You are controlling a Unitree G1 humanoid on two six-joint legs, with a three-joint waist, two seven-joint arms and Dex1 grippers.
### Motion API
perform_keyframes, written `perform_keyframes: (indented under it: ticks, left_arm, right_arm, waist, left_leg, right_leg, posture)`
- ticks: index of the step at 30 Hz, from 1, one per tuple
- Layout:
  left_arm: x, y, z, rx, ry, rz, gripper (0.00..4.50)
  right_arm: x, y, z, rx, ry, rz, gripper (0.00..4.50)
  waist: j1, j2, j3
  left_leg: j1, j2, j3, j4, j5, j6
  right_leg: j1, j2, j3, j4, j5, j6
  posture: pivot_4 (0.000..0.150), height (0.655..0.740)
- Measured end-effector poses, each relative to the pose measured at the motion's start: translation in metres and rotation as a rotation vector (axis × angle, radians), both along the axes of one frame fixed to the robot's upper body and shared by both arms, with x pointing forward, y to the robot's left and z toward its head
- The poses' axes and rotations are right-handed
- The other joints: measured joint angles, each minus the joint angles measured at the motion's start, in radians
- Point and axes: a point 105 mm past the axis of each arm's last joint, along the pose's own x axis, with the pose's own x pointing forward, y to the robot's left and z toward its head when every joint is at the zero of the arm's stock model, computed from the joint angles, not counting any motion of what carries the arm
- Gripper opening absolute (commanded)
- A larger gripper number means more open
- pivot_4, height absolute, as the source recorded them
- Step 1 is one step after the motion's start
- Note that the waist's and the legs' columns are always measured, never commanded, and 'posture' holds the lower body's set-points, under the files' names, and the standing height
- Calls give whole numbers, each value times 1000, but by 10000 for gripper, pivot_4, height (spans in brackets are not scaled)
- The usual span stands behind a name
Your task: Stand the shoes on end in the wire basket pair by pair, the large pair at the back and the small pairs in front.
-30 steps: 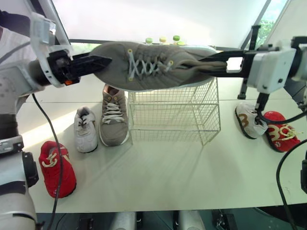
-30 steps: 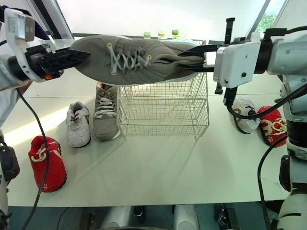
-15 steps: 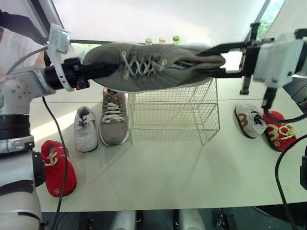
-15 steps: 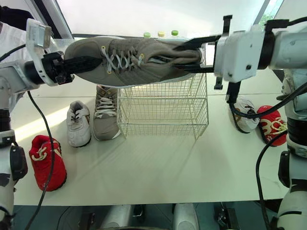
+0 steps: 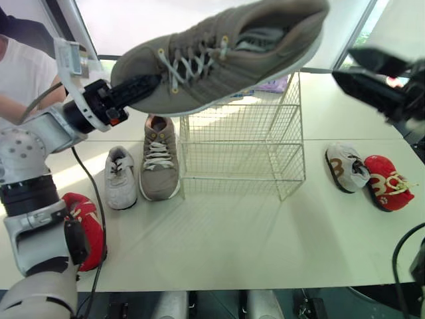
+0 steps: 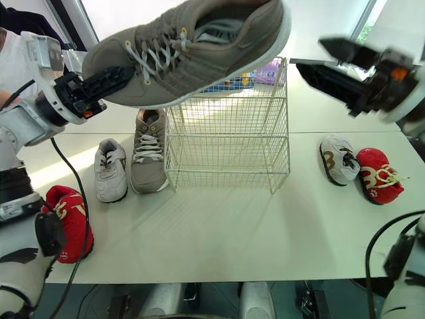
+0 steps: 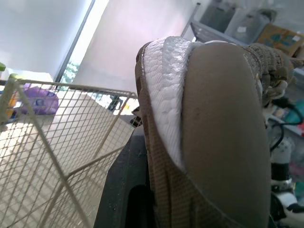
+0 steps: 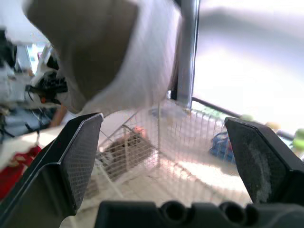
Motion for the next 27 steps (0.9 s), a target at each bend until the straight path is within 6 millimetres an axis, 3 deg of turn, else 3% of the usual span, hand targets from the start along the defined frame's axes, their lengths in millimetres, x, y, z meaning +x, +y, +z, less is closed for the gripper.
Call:
perform_keyframes:
  ticks: [3,7,12,21,27]
  left_arm:
    - [-2,-9,2,-36,0,-20,5581]
    - [-2,-21,-1,-82,22,-48,5581]
    - [-1,-22,-6,-88,51,-37,5581]
    - [-5,-22,-18,-122,92,-33,5581]
    - [-6,-20,-22,-130,101,0,5581]
  right_arm:
    - [2,14,-14,100,60,40,44392]
    - [5,55,-25,158,87,154,44392]
    - [2,84,2,186,-17,253,44392]
    - [13,87,26,252,-89,245,44392]
    - [20,89,25,265,-74,248,44392]
  waist:
    - [-4,0,0]
    - [-7,0,0]
    - [-2,0,0]
    - [-3,0,0]
    - [-4,0,0]
  left_leg:
    - [1,0,1,1,0,0]
    - [2,0,1,1,0,0]
    - [2,0,1,3,0,1]
    - [1,0,1,7,-2,3]
    - [0,0,1,6,-2,3]
  right_leg:
    - [0,1,0,1,0,0]
    - [0,2,1,3,0,0]
    - [1,2,0,3,0,0]
    - [2,2,1,1,0,0]
    - [2,2,1,1,0,0]
  posture:
    - [1500,7400]
    - [1500,7400]
    - [1500,7400]
    - [1500,7400]
    - [1500,7400]
